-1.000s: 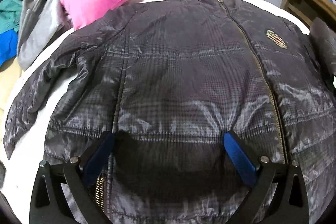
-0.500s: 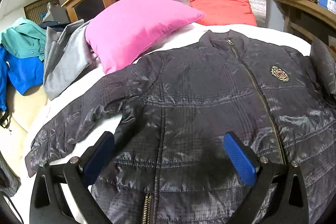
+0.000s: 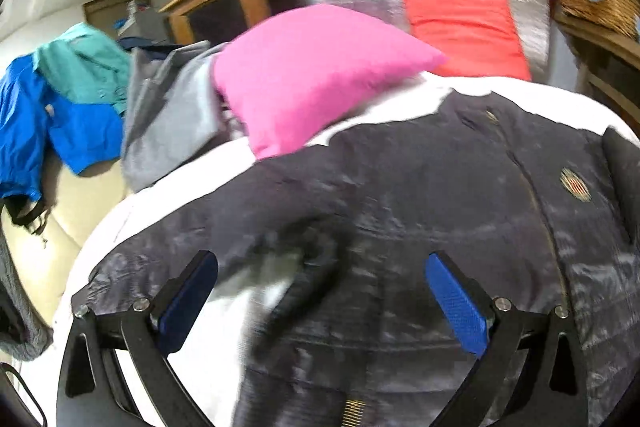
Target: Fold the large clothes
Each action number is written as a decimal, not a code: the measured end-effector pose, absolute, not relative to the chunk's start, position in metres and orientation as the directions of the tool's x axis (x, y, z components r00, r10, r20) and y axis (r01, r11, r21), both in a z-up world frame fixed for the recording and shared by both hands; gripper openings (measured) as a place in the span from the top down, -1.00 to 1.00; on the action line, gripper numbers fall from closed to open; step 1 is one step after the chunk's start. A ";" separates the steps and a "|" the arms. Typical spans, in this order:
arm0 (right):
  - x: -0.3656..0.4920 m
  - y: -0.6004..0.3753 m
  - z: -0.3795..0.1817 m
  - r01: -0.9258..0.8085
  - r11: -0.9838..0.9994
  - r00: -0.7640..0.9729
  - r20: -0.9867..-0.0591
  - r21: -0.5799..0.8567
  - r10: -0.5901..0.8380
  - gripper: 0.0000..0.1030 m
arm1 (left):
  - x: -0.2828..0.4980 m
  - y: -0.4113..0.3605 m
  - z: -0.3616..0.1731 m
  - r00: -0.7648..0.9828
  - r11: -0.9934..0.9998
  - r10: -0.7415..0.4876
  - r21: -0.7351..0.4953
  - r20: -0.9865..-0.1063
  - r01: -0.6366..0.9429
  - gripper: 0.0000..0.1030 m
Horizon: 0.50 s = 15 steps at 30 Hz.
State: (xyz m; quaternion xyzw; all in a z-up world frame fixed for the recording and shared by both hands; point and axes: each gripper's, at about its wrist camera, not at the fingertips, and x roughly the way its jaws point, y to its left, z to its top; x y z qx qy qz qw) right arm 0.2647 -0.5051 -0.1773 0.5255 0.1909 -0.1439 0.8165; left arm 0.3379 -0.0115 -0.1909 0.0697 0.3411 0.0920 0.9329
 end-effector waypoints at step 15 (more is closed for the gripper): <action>0.430 -0.222 -0.194 0.039 0.745 0.639 -0.590 0.666 0.494 -0.65 | 0.347 0.093 -0.176 0.684 0.925 0.312 0.048 -0.660 -0.376 -1.00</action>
